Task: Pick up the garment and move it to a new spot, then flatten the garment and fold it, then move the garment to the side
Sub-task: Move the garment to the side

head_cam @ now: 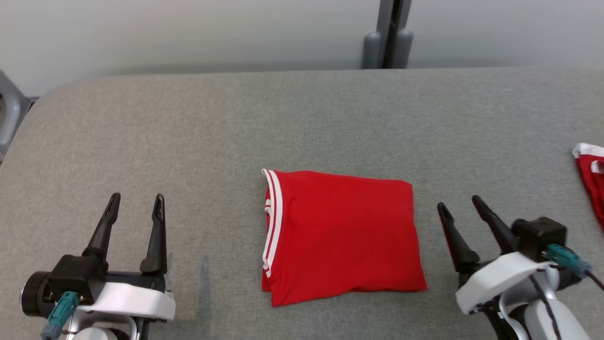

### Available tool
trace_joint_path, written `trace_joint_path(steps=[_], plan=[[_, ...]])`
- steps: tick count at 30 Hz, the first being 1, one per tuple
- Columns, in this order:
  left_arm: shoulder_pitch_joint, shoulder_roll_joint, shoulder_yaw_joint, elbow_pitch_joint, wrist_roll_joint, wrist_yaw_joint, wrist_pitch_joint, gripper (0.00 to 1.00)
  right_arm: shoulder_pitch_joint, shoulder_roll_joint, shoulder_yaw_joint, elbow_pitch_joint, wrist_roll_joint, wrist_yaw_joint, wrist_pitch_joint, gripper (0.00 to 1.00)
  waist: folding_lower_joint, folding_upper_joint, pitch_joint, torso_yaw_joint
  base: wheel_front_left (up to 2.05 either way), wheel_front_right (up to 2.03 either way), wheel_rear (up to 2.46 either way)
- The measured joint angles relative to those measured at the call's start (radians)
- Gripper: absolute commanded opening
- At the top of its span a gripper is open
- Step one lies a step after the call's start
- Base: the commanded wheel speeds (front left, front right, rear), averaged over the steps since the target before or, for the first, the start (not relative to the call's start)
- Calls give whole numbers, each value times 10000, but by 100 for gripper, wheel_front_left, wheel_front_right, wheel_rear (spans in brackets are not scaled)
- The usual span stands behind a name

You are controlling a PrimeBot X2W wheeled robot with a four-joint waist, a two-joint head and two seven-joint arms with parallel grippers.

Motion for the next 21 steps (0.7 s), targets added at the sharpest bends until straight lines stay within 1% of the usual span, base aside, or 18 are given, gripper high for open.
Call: trace_joint_path(steps=[5,9,11,12,13,14,18,21], plan=[[-456,-75,-81,242,-15,-102,-198,100,-620,73,884,1337,301,0,71,100,0,0,507,351,0,0,0],[-702,-155,-130,418,-27,-146,-324,100,-1035,104,1323,2357,675,0,268,100,0,0,813,637,0,0,0],[-792,-182,-144,512,-27,-159,-401,100,-1247,109,1490,2665,838,0,270,100,0,0,945,739,0,0,0],[-844,-196,-140,552,-27,-180,-424,100,-1377,94,1530,2824,918,0,374,52,0,0,998,787,0,0,0],[-864,-205,-136,587,-29,-186,-458,100,-1478,63,1595,2936,993,0,420,24,0,0,1040,821,0,0,0],[-865,-217,-136,619,-29,-188,-485,100,-1550,35,1651,2991,1068,0,420,0,0,0,1074,844,0,0,0],[-965,-217,-94,708,-29,-188,-571,100,-1854,-337,2109,2855,1139,0,251,0,0,0,1140,746,0,0,0],[-995,-173,-67,683,-27,-199,-587,100,-1889,-709,2424,2464,972,0,151,0,0,0,1137,531,0,0,0]])
